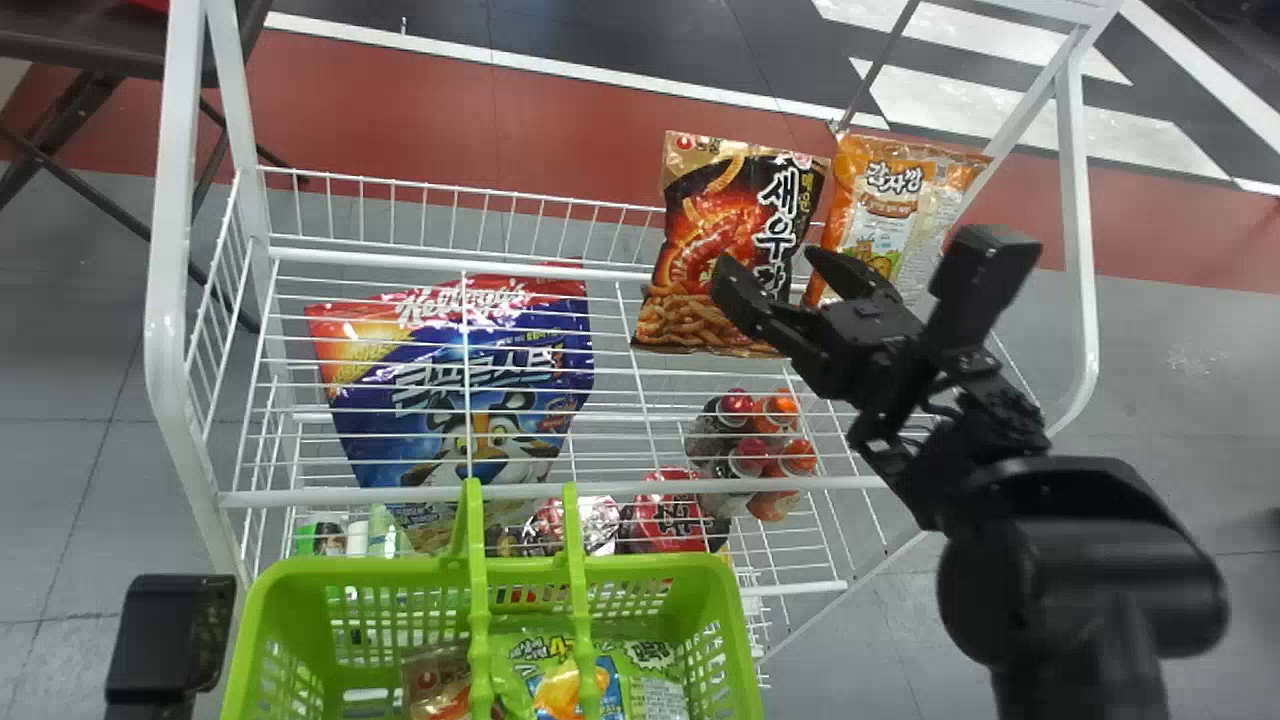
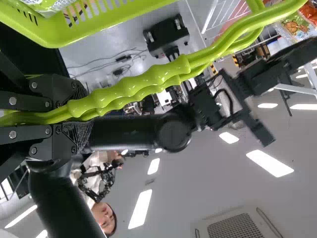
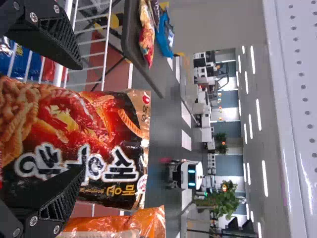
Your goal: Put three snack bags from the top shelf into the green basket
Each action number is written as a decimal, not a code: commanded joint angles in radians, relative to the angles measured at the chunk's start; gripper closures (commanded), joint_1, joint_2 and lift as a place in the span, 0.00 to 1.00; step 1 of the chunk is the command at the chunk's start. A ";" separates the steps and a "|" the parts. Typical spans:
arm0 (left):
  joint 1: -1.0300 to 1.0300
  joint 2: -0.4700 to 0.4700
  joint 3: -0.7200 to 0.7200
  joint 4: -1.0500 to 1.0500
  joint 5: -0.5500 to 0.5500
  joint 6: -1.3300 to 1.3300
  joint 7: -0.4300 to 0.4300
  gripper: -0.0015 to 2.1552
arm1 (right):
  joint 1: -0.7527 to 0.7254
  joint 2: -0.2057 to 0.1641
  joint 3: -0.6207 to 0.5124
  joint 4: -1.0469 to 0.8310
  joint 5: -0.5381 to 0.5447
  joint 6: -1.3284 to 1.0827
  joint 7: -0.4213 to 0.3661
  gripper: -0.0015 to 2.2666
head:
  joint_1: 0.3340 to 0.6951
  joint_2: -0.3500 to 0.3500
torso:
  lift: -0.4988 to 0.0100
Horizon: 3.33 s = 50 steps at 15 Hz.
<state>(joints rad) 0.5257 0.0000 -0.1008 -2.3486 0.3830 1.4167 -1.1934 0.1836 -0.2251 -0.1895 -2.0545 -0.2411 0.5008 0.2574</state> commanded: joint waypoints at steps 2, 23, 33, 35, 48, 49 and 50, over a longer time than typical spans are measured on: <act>0.000 -0.003 0.000 0.002 -0.004 0.000 0.002 0.65 | -0.085 -0.005 0.078 0.132 0.094 -0.050 -0.067 0.07 | 1.00 0.00 | 0.89; 0.000 -0.003 0.024 0.002 0.005 0.000 -0.009 0.65 | 0.198 -0.056 -0.275 -0.564 -0.276 0.922 0.040 0.94 | 1.00 0.00 | 0.89; -0.009 -0.003 0.018 0.006 0.005 0.000 -0.008 0.65 | 0.343 0.013 -0.484 -0.745 -0.682 1.071 0.085 0.94 | 1.00 0.00 | 0.89; -0.009 -0.003 0.015 0.006 0.004 -0.003 -0.008 0.65 | 0.392 0.013 -0.364 -0.737 -0.612 1.071 0.069 0.94 | 1.00 0.00 | 0.89; -0.001 0.000 0.020 0.000 0.005 -0.006 -0.009 0.65 | 0.481 -0.028 -0.189 -0.714 -0.376 1.071 0.049 0.00 | 1.00 0.00 | 0.89; -0.001 -0.002 0.020 0.002 0.005 -0.006 -0.009 0.65 | 0.481 -0.026 -0.192 -0.736 -0.377 1.071 0.051 0.01 | 1.00 0.00 | 0.89; -0.001 -0.002 0.021 0.002 0.005 -0.006 -0.011 0.65 | 0.481 -0.025 -0.192 -0.745 -0.379 1.071 0.065 0.02 | 1.00 0.00 | 0.89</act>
<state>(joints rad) 0.5246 0.0000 -0.0810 -2.3485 0.3878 1.4106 -1.2028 0.6642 -0.2525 -0.3784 -2.7776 -0.6175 1.5670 0.3133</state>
